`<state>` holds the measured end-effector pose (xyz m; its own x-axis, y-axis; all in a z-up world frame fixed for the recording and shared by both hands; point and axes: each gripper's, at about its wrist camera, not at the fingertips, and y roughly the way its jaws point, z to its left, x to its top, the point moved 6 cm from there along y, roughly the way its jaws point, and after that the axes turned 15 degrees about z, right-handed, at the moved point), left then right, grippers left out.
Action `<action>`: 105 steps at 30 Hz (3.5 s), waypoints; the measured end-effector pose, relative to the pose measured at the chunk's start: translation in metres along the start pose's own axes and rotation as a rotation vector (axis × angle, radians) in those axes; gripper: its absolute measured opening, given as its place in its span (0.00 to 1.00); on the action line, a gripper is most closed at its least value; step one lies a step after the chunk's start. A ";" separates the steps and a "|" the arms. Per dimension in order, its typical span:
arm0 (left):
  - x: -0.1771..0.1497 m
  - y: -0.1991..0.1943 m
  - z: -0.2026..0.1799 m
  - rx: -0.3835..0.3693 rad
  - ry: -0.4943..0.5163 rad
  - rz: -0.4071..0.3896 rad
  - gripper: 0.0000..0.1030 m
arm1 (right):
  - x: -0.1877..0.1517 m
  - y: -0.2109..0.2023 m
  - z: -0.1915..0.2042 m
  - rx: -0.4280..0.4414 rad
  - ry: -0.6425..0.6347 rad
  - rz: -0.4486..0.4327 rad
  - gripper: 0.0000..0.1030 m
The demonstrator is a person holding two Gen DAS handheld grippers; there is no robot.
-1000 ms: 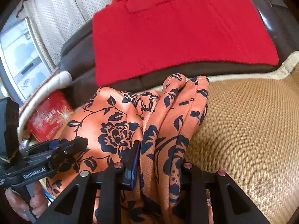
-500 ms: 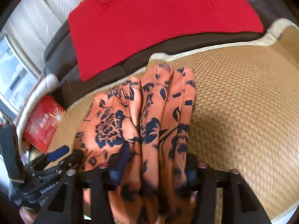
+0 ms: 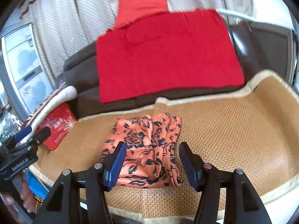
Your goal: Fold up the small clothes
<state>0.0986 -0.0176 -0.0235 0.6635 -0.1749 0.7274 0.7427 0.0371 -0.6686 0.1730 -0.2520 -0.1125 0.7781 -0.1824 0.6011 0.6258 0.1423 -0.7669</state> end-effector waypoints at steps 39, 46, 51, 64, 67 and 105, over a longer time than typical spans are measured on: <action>0.004 -0.168 0.038 0.096 -0.131 -0.225 1.00 | -0.035 -0.136 0.074 -0.067 -0.095 -0.127 0.72; 0.002 -0.158 0.039 0.095 -0.132 -0.208 1.00 | -0.036 -0.118 0.073 -0.095 -0.082 -0.098 0.72; 0.001 -0.147 0.038 0.091 -0.120 -0.189 1.00 | -0.036 -0.108 0.075 -0.102 -0.091 -0.084 0.72; -0.002 -0.135 0.043 0.087 -0.128 -0.171 1.00 | -0.030 -0.100 0.082 -0.137 -0.079 -0.099 0.72; -0.004 -0.135 0.046 0.092 -0.136 -0.173 1.00 | -0.029 -0.102 0.083 -0.136 -0.078 -0.109 0.72; -0.001 -0.105 0.057 0.044 -0.131 -0.144 1.00 | -0.006 -0.087 0.097 -0.186 -0.110 -0.111 0.72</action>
<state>0.0251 0.0350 0.0549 0.5544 -0.0516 0.8306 0.8318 0.0648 -0.5512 0.1195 -0.1687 -0.0276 0.7128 -0.0783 0.6970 0.6949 -0.0561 -0.7169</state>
